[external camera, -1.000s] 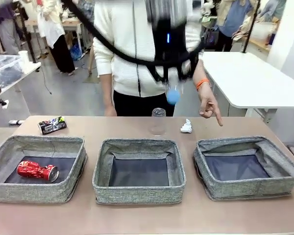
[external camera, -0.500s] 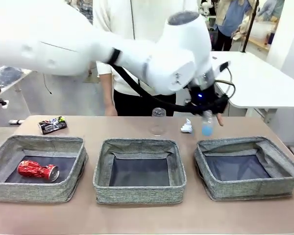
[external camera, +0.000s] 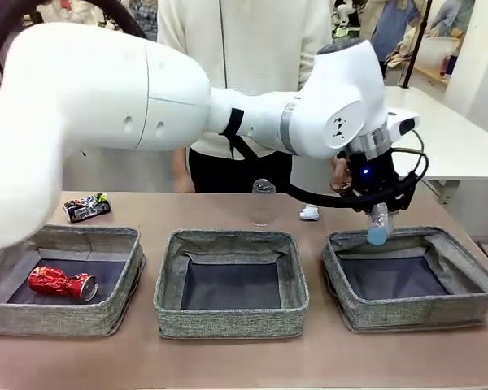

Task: Sort the waste into the appropriate baskets.
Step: Place the picked waste into the Fabric basket indicated by the person.

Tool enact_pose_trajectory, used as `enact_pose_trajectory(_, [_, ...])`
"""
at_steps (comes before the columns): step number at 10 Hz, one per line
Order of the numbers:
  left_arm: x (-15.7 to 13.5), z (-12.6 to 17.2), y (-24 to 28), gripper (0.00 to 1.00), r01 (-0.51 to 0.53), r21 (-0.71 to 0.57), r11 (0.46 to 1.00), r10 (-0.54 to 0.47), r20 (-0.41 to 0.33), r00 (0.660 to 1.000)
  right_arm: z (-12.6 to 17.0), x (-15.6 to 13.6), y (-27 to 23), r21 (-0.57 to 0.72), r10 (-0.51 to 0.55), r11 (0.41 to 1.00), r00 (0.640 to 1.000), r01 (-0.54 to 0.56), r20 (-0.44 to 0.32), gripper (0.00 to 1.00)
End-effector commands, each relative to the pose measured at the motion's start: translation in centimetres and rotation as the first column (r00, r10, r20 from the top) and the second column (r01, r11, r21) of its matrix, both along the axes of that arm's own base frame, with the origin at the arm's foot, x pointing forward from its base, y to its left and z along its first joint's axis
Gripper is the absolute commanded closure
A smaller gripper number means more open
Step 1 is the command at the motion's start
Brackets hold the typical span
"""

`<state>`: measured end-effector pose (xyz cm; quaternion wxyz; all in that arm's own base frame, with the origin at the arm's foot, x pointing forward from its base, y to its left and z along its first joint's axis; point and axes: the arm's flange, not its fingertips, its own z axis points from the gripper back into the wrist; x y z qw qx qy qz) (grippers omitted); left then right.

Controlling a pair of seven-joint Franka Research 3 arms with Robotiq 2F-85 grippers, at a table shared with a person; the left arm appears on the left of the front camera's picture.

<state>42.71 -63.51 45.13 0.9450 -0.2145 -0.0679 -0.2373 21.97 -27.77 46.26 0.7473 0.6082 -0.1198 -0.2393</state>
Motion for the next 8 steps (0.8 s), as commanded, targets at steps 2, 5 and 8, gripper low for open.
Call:
enact_pose_trajectory(2, [1.34,0.91,-1.24,0.78,0.039,0.035,0.999,-0.039,0.002,0.999,0.07,-0.49,0.0,-0.019,0.005,1.0,1.0,-0.005,0.004,0.0])
enact_pose_trajectory(5, [1.32,0.93,-1.58,0.2,0.062,0.055,0.997,-0.062,-0.004,0.998,0.07,-0.49,0.0,-0.019,0.005,1.0,1.0,-0.005,0.004,0.0])
enact_pose_trajectory(8, [1.17,0.89,-1.59,0.0,0.072,0.053,0.996,-0.071,-0.02,0.997,0.07,-0.49,0.0,-0.019,0.005,1.0,1.0,-0.005,0.004,0.0])
